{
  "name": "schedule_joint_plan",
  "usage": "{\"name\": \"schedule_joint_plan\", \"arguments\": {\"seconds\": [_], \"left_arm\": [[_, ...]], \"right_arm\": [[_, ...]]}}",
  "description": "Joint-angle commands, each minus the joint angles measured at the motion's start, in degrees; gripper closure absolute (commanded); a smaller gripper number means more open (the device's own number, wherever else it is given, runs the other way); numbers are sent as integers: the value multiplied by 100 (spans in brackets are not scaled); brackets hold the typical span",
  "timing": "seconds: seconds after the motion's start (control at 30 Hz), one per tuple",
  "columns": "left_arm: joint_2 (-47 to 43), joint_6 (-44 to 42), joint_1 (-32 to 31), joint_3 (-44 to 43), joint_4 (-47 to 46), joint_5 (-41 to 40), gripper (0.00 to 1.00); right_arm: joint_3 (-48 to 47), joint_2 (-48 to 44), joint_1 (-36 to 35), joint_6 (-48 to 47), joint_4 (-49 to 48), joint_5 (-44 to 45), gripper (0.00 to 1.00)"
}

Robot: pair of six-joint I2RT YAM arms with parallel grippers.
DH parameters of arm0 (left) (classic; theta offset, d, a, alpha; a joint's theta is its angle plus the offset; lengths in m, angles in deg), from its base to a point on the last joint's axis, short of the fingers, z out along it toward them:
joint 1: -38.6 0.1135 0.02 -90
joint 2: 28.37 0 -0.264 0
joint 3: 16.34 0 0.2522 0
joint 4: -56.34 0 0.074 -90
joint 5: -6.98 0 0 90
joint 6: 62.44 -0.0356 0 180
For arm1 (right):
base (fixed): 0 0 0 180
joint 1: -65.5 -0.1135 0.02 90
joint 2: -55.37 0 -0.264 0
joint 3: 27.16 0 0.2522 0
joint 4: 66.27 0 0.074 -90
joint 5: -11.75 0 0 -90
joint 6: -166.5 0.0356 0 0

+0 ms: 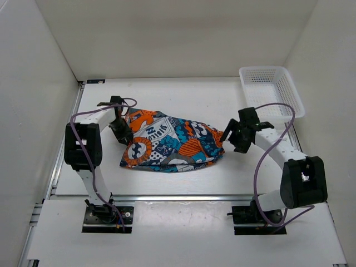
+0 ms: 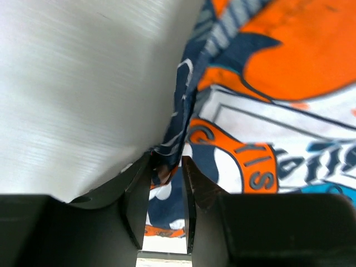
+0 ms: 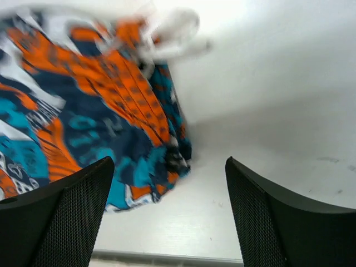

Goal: Fold and stack the shorts
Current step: Fold the shorts

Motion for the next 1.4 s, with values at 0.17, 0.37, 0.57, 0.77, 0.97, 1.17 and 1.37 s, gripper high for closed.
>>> {"name": "schedule_joint_plan", "arguments": {"seconds": [0.17,0.37,0.57,0.77,0.97,1.17,1.37], "left_arm": [[-495,-165,-36,-84,6,35,62],[-443,-165,17,-32,6,35,62],[-390,-165,17,-32,6,35,75],[-504,-165,-45,319,6,35,90],[-1171,116,-641,978,-47,105,90],[-1918,239,-1038,1348,14,351,85],[-1929,-34,-564,1164,164,97,63]], "right_arm": [[1453,63,-30,681,-1629,-1404,24],[1559,573,-30,743,-2385,-1334,37],[1296,890,-92,743,-2194,-958,93],[908,240,-92,348,-1095,-158,100],[382,-367,13,-284,-49,501,100],[-267,-376,14,-1032,461,888,100],[-839,-324,14,-1445,664,1074,100]]}}
